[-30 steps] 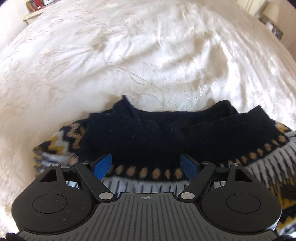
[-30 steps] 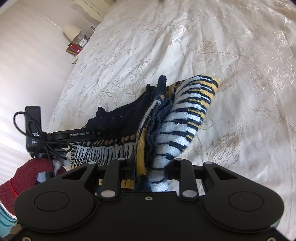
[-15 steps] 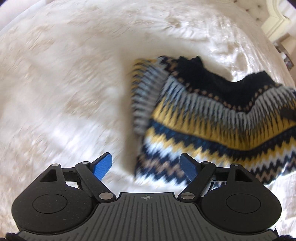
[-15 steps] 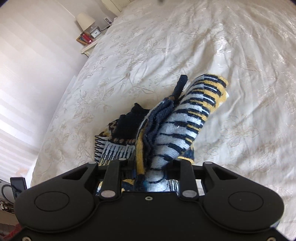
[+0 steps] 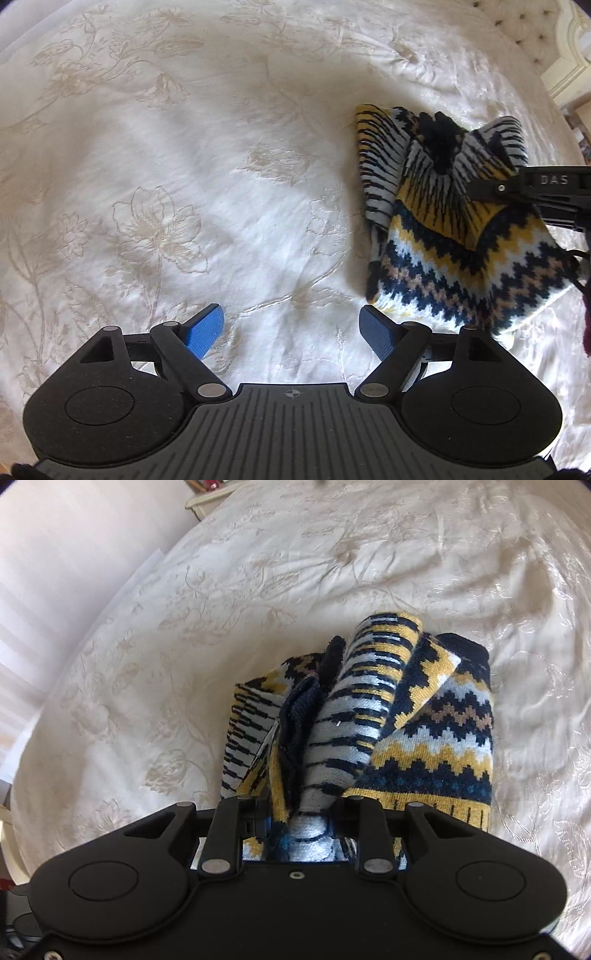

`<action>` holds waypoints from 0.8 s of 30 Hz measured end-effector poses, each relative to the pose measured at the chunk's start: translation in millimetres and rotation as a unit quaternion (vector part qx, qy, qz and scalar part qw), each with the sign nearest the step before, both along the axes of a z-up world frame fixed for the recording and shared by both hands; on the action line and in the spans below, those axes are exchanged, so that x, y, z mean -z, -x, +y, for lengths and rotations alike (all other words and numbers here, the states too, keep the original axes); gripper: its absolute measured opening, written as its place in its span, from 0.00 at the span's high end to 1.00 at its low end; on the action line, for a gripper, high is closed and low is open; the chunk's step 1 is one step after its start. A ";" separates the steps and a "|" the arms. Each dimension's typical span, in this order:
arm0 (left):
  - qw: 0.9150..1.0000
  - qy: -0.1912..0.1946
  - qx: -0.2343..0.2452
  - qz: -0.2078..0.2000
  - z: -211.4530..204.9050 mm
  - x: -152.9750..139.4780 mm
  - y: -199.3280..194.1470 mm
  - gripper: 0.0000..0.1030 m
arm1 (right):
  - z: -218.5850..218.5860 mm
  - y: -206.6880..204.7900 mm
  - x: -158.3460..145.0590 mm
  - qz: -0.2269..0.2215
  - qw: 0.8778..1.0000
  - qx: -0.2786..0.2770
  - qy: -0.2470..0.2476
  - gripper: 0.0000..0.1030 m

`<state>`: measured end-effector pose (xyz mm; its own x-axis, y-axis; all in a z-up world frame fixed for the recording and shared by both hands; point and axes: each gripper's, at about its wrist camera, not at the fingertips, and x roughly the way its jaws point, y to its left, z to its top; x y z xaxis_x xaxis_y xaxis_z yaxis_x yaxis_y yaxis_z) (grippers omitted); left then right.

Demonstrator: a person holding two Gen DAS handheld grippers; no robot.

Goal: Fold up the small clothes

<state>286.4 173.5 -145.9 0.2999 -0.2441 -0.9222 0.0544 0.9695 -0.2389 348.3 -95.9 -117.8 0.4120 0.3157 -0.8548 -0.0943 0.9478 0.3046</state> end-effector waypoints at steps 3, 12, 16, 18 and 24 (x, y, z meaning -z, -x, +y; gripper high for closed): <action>1.000 0.003 -0.006 0.003 6.5 1.6 2.2 0.23 | 22.6 1.4 7.2 -0.002 1.000 -0.015 0.026 0.59; 1.000 0.014 0.004 -0.008 3.1 -6.9 -2.2 0.23 | 15.7 22.2 -13.0 -0.051 0.997 -0.019 -0.058 0.55; 0.999 0.027 0.014 -0.026 -11.1 -17.9 -8.0 0.23 | -7.0 34.6 -22.4 -0.068 0.996 0.008 -0.060 0.48; 0.999 0.036 0.021 -0.030 -20.0 -20.9 -11.7 0.23 | -20.4 42.4 -22.8 -0.071 0.996 0.018 -0.049 0.48; 0.996 0.077 0.045 -0.019 -53.2 -20.2 -27.5 0.23 | -46.8 71.0 -15.3 -0.063 0.998 0.024 -0.015 0.44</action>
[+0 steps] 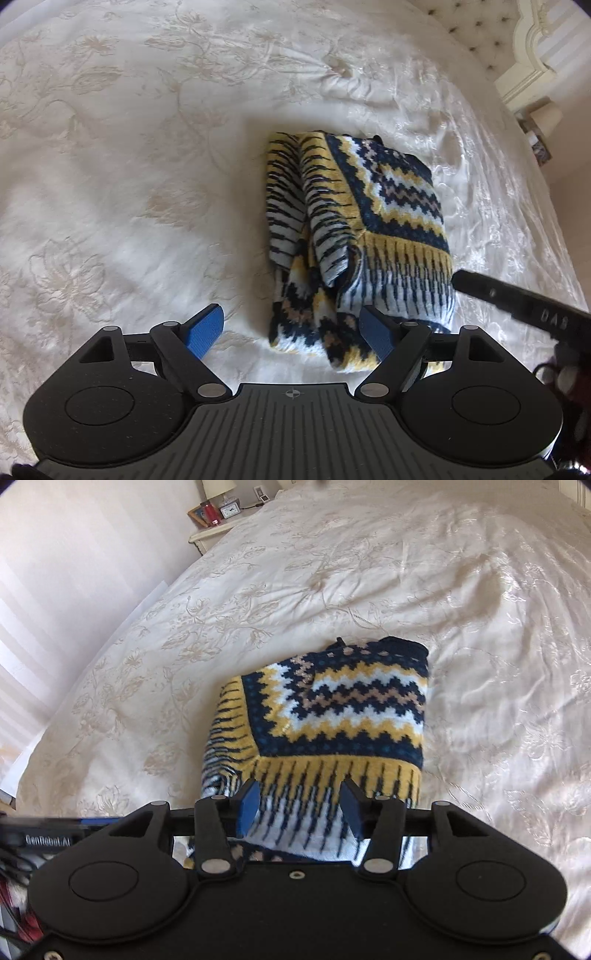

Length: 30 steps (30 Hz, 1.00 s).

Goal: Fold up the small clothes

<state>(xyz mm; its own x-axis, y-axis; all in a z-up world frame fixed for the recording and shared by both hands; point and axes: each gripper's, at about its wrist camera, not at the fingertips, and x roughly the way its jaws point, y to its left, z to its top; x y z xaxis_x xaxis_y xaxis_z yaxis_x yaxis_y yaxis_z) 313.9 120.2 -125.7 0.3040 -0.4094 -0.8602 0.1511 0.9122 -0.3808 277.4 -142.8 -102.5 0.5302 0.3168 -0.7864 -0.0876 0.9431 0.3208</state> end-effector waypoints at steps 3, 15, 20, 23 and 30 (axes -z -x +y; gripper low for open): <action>1.000 0.014 0.010 0.008 -12.1 1.5 -16.6 0.23 | 3.3 19.0 3.8 -0.004 0.999 -0.024 0.021 0.41; 0.997 0.027 0.058 0.031 -46.8 11.3 -87.9 0.23 | 88.7 68.1 27.4 -0.077 0.970 -0.176 0.150 0.39; 0.996 0.016 0.074 0.046 -59.8 24.2 -110.0 0.23 | 117.6 70.7 40.4 -0.105 0.940 -0.244 0.214 0.39; 0.995 0.007 0.083 0.051 -66.3 31.6 -119.0 0.23 | 131.4 72.0 51.0 -0.116 0.918 -0.283 0.251 0.40; 0.994 -0.008 0.106 0.035 -74.2 38.1 -123.9 0.68 | 125.4 56.7 57.9 -0.108 0.926 -0.261 0.250 0.72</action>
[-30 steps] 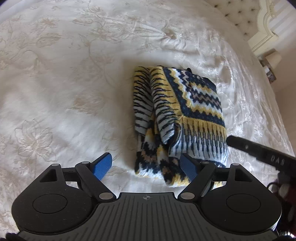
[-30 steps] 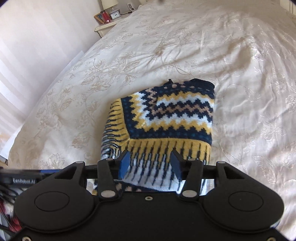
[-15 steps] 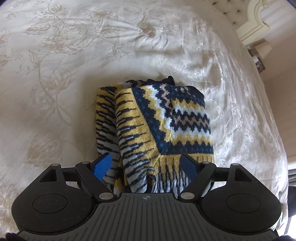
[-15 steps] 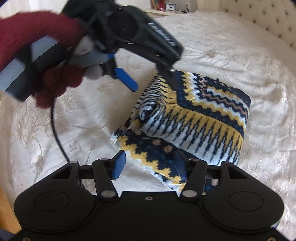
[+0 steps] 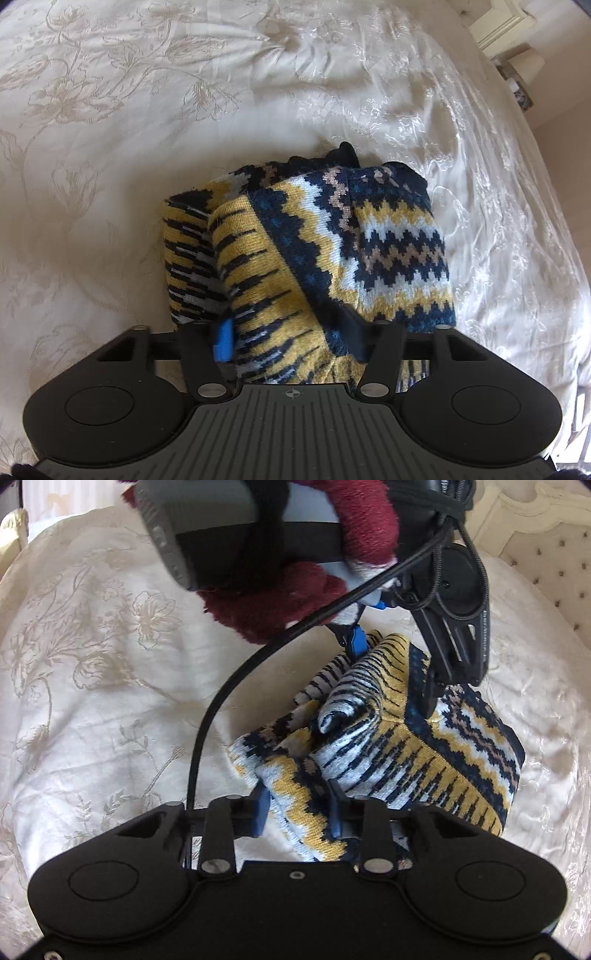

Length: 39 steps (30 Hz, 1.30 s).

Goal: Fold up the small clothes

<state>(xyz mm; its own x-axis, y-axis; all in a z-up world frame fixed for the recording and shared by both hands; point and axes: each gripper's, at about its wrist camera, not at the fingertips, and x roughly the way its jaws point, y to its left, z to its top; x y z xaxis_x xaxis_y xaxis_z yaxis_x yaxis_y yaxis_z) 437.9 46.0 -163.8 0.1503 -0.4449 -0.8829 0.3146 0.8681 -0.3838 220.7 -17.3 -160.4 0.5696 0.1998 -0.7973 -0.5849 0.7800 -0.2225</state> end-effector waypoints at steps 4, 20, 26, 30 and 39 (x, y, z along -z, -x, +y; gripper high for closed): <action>0.999 0.019 0.009 -0.043 6.4 -22.0 5.4 0.79 | -19.9 -7.4 -18.3 0.012 0.997 0.041 -0.070 0.87; 0.999 0.010 -0.050 -0.009 51.0 8.4 -4.8 0.46 | -13.5 -23.4 -5.4 0.078 0.989 -0.003 -0.122 0.50; 0.997 0.032 -0.051 -0.057 69.4 -17.9 14.4 0.29 | -74.3 -24.9 -28.1 0.078 0.971 0.073 -0.215 0.30; 0.996 0.053 -0.064 -0.046 77.4 -21.7 32.2 0.27 | -123.1 -36.4 -34.6 0.080 0.949 0.152 -0.265 0.27; 0.996 0.072 -0.058 0.020 69.8 10.5 79.3 0.27 | -207.4 -81.1 -12.2 0.108 0.901 0.269 -0.322 0.22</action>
